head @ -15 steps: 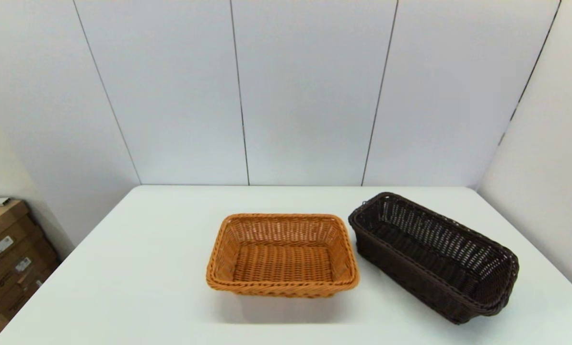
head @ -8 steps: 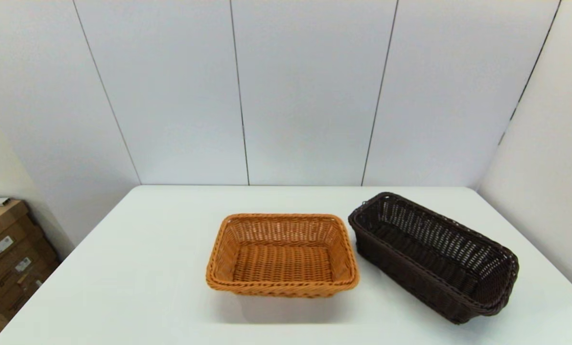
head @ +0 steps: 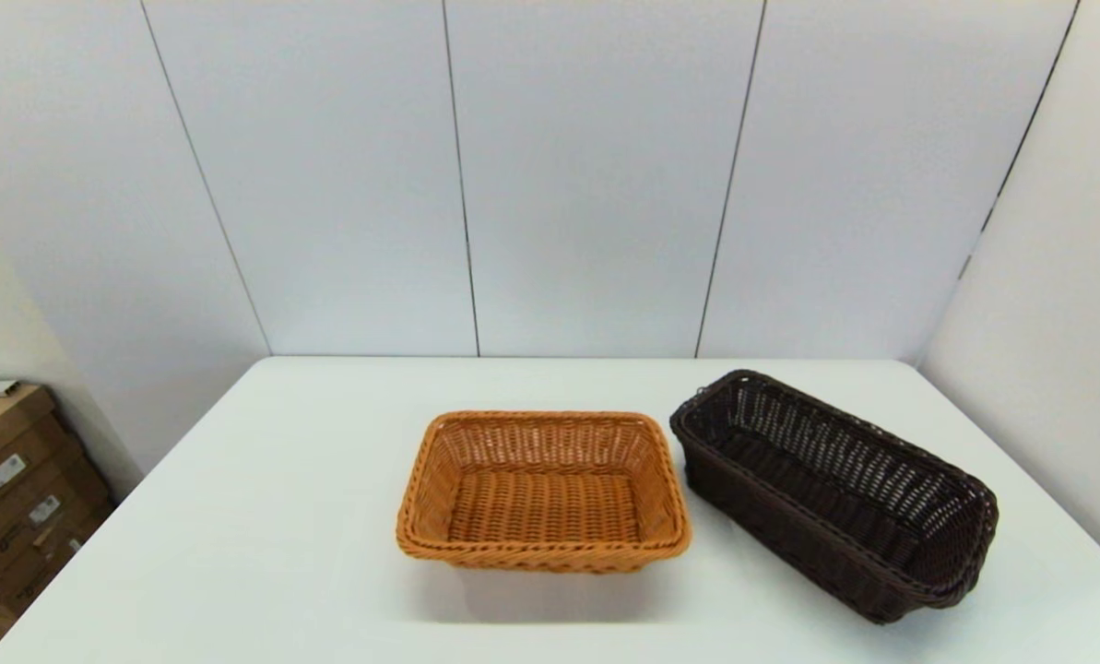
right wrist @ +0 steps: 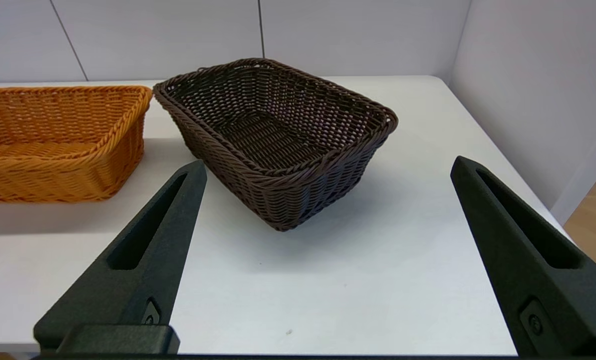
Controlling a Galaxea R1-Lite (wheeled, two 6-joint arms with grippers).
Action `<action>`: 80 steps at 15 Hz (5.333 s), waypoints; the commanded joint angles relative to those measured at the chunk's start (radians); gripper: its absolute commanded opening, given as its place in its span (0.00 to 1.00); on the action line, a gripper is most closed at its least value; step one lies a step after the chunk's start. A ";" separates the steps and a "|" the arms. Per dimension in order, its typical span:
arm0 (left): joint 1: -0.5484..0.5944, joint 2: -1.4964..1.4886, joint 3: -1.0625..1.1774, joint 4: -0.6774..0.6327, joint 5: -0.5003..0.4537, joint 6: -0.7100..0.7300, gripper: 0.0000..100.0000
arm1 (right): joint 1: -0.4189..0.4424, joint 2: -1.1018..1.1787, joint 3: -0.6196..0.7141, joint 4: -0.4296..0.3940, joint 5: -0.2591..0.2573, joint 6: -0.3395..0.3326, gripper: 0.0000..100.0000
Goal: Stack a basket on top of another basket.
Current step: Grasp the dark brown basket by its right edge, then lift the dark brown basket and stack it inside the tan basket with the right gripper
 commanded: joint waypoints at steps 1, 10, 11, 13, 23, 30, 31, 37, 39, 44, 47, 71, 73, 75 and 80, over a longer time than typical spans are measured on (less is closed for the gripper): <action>0.000 0.001 0.000 0.000 0.001 -0.002 1.00 | 0.000 0.000 0.000 0.001 -0.001 0.006 1.00; 0.000 0.003 0.000 0.000 0.001 -0.002 1.00 | -0.002 0.141 -0.437 0.254 0.013 0.006 1.00; 0.000 0.001 0.000 0.000 0.001 -0.002 1.00 | -0.005 0.242 -0.544 0.335 0.025 0.007 1.00; 0.000 0.001 0.000 0.000 0.001 -0.002 1.00 | -0.037 0.454 -0.688 0.398 0.018 0.012 1.00; 0.000 0.001 0.000 0.000 0.001 -0.002 1.00 | -0.064 1.345 -1.020 0.591 -0.268 0.463 1.00; 0.000 0.001 0.000 0.000 0.001 -0.002 1.00 | 0.017 1.548 -1.015 0.599 -0.145 0.747 1.00; 0.000 0.001 0.000 0.000 0.001 -0.002 1.00 | 0.017 1.558 -1.009 0.598 -0.117 0.760 1.00; 0.000 0.001 0.000 0.000 0.001 -0.002 1.00 | 0.000 1.635 -0.941 0.581 -0.061 0.825 1.00; 0.000 0.001 0.000 0.000 0.001 -0.002 1.00 | 0.000 1.676 -0.940 0.578 -0.030 0.863 1.00; 0.000 0.001 0.000 0.000 0.001 -0.002 1.00 | -0.060 1.788 -0.912 0.478 0.039 0.862 1.00; 0.000 0.001 0.000 0.000 0.001 -0.002 1.00 | -0.100 1.851 -0.894 0.400 0.091 0.845 1.00; 0.000 0.001 0.000 0.000 0.001 -0.002 1.00 | -0.299 1.739 -1.017 0.483 0.200 0.641 0.00; 0.000 0.001 0.000 0.000 0.001 -0.002 1.00 | -0.319 1.656 -1.170 0.659 0.202 0.615 0.00; 0.000 0.001 0.000 0.000 0.001 -0.002 1.00 | -0.319 1.580 -1.297 0.783 0.202 0.561 0.00; 0.000 0.001 0.000 0.000 0.001 -0.002 1.00 | -0.313 1.479 -1.474 0.981 0.304 0.420 0.00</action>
